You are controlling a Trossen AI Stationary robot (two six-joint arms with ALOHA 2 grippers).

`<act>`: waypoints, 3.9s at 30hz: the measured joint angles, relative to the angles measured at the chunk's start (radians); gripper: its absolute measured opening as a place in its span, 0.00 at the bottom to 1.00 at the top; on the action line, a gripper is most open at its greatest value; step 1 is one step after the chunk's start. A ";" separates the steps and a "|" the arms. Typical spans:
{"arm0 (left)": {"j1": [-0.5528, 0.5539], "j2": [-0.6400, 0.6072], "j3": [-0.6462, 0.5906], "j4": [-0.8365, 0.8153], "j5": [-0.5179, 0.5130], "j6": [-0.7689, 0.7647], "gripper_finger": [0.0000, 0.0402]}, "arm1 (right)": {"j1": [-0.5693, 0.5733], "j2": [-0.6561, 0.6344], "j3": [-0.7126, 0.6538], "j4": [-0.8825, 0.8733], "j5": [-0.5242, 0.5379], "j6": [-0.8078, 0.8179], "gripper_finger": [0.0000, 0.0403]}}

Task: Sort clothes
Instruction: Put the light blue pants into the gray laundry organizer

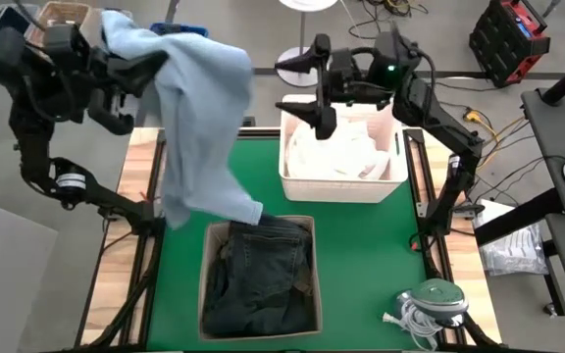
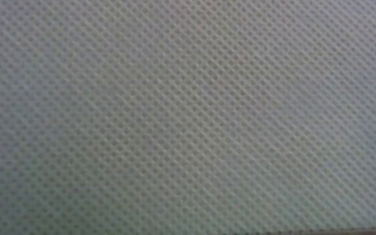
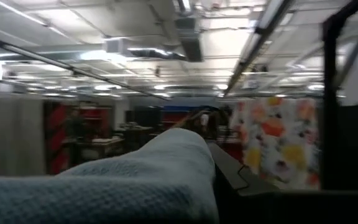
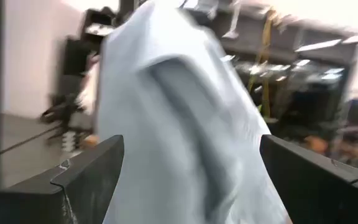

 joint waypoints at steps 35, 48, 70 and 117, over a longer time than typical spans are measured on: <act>0.007 0.124 0.000 0.050 -0.080 -0.093 0.00 | 0.092 -0.026 0.000 -0.054 0.362 0.057 0.91; 0.006 0.153 0.000 0.097 0.147 -0.144 0.00 | 0.070 0.033 -0.002 0.165 -0.005 0.024 0.91; 0.007 0.168 0.001 -0.017 0.051 -0.135 0.11 | 0.075 0.033 -0.003 0.201 0.046 -0.101 0.08; 0.076 0.246 -0.014 -0.502 0.366 0.177 0.37 | 0.265 -0.056 0.000 0.145 0.456 -0.116 0.08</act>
